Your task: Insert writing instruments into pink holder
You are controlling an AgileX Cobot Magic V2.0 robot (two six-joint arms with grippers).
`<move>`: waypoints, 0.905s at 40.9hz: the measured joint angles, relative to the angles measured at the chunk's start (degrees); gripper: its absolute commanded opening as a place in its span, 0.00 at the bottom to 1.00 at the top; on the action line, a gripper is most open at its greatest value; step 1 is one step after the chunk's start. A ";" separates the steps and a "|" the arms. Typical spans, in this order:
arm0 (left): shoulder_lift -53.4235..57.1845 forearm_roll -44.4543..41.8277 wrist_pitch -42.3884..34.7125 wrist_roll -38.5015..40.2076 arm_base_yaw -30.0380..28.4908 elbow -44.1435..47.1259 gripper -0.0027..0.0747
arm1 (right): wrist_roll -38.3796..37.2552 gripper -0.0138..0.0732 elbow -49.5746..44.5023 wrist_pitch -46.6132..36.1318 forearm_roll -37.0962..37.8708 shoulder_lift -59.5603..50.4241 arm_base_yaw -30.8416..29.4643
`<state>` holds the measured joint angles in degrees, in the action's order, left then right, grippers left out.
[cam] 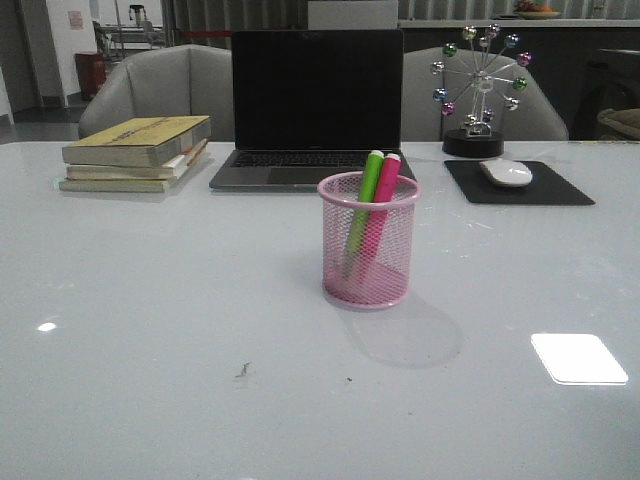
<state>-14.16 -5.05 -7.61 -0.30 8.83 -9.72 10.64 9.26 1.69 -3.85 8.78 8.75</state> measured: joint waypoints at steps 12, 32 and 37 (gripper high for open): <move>0.00 0.00 0.00 0.00 -0.13 0.00 0.15 | 0.00 0.24 0.00 0.00 0.00 0.00 0.00; 13.05 4.39 3.97 0.30 -0.13 10.08 0.15 | 0.00 0.24 0.00 0.00 0.00 0.00 0.00; 14.40 4.48 9.22 0.30 -0.13 10.08 0.15 | 0.00 0.24 0.00 0.00 0.00 0.00 0.00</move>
<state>0.24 -0.57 1.62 0.00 8.70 0.36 10.64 9.26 1.69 -3.85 8.78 8.75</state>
